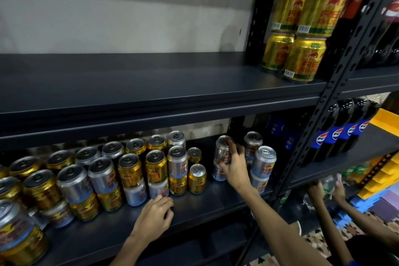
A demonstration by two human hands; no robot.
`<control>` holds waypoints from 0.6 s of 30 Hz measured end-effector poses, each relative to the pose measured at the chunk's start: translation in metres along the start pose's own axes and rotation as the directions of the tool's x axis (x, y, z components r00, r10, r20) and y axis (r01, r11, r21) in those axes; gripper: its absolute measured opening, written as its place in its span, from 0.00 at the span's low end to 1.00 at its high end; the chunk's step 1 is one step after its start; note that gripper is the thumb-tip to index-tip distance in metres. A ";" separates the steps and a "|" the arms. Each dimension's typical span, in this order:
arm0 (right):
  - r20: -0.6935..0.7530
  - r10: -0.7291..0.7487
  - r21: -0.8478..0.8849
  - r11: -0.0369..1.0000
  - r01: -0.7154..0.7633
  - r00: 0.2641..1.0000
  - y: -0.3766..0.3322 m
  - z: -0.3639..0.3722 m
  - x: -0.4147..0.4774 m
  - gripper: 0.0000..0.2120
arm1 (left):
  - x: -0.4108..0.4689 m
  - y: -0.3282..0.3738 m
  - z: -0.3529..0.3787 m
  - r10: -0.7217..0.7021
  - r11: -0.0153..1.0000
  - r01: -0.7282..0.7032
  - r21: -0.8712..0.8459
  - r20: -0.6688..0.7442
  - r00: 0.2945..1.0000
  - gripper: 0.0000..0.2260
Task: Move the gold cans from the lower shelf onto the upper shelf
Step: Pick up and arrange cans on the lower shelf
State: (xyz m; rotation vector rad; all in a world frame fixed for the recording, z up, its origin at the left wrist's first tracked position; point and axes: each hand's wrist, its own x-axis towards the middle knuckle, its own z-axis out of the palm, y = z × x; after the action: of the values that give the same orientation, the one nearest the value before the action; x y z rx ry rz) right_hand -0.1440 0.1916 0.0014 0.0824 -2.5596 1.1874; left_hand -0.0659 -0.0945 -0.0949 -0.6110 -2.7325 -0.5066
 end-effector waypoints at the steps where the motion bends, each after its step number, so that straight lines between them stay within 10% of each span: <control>1: -0.002 0.000 -0.007 1.000 0.000 1.000 0.000 0.000 0.000 0.37 | 0.000 0.000 0.001 0.003 1.000 -0.003 0.004 -0.007 1.000 0.07; 8: -0.072 -0.031 0.031 0.999 0.034 0.997 -0.002 0.000 -0.007 0.40 | 0.000 -0.002 0.002 0.009 1.000 -0.009 0.026 -0.004 1.000 0.11; 12: -0.296 -0.336 -0.084 0.941 0.326 0.894 -0.014 0.008 -0.024 0.22 | -0.001 -0.001 0.001 0.008 0.999 -0.008 0.035 -0.007 1.000 0.12; 18: -0.028 -0.400 -0.032 0.917 0.399 0.916 -0.027 0.037 -0.055 0.15 | -0.001 0.000 0.003 0.020 0.999 -0.019 0.027 -0.025 0.999 0.13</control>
State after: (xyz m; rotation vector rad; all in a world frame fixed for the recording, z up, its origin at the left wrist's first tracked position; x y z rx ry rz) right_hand -0.0962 0.1416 -0.0176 0.5473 -2.3701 0.9854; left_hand -0.0658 -0.0939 -0.0980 -0.6197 -2.7024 -0.4694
